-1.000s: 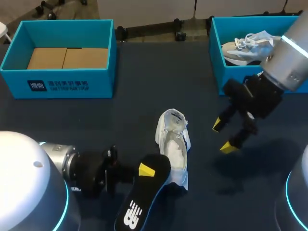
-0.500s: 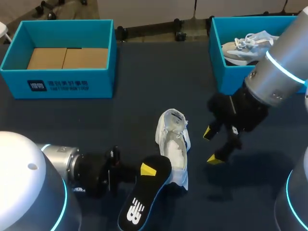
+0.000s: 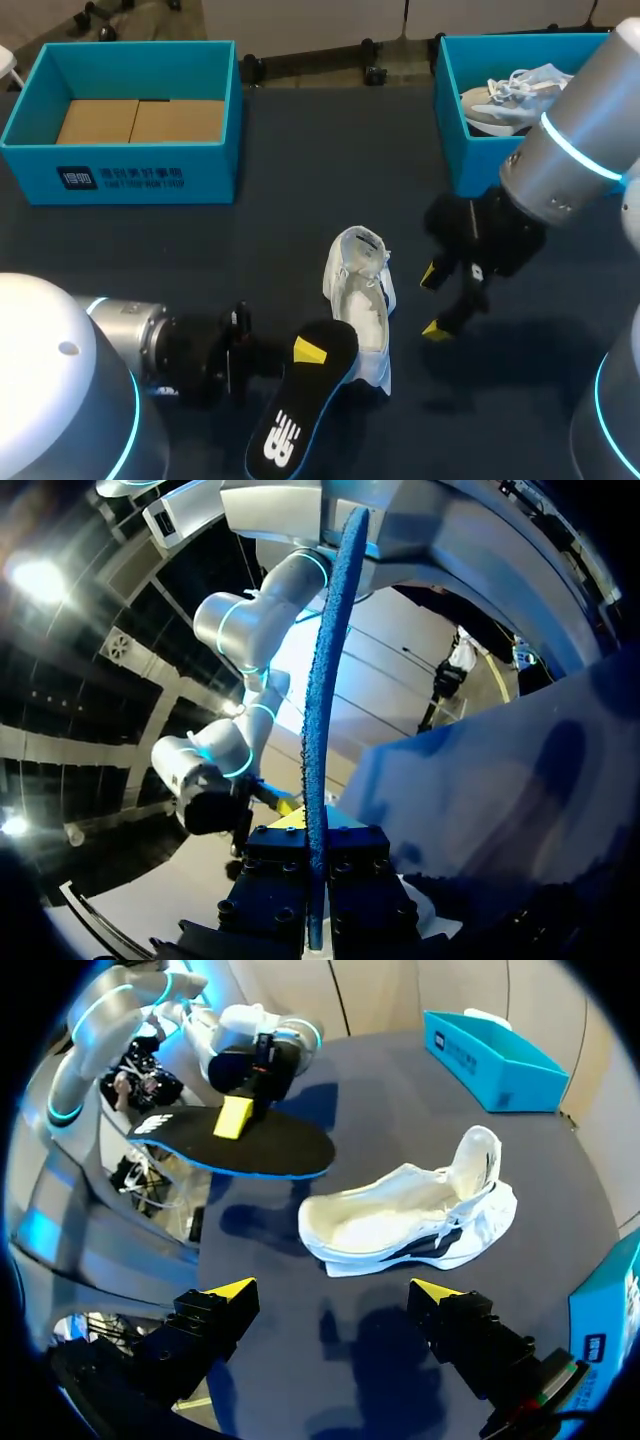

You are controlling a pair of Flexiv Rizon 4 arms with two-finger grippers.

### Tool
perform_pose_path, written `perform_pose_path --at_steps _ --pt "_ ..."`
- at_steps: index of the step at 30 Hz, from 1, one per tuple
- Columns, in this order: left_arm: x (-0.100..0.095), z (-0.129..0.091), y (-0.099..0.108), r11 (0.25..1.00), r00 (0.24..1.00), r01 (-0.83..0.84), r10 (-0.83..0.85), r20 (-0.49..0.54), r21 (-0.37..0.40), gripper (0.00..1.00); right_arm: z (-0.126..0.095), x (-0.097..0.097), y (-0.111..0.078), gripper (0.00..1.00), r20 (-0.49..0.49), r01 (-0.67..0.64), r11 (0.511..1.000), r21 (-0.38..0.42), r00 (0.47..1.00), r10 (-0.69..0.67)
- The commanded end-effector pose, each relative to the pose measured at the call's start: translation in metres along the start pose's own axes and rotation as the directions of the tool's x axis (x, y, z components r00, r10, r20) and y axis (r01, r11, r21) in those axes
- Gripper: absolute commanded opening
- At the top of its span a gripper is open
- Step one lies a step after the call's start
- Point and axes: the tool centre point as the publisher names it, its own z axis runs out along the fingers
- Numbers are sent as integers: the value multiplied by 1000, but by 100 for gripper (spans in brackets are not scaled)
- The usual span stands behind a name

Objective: Take the shoe out of the shoebox, open the shoe tongue, remove and reinsert the insole, then place the shoe into the shoebox

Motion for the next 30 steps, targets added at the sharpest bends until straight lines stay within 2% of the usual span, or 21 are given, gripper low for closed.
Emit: perform_pose_path --at_steps 1,6,15,22,24,30 --pt "-4 -3 7 1000 1000 -3 3 15 22 0 18 -6 4 100 9 -17 999 34 1000 17" --pt "-3 -2 16 1000 999 12 -12 30 18 0 27 -9 -1 100 12 -17 999 41 1000 16" --pt "-5 6 16 998 999 31 -32 16 48 0 41 -16 -5 100 40 -25 998 61 999 23" --pt "-6 10 19 997 998 61 -62 19 43 0 50 -22 -5 100 53 -49 995 89 998 45" --pt "-5 11 19 997 998 62 -63 15 37 0 53 -23 -7 100 62 -60 995 75 997 55" --pt "-8 13 21 994 994 108 -109 26 30 0 53 -23 -7 100 62 -60 995 75 997 55"
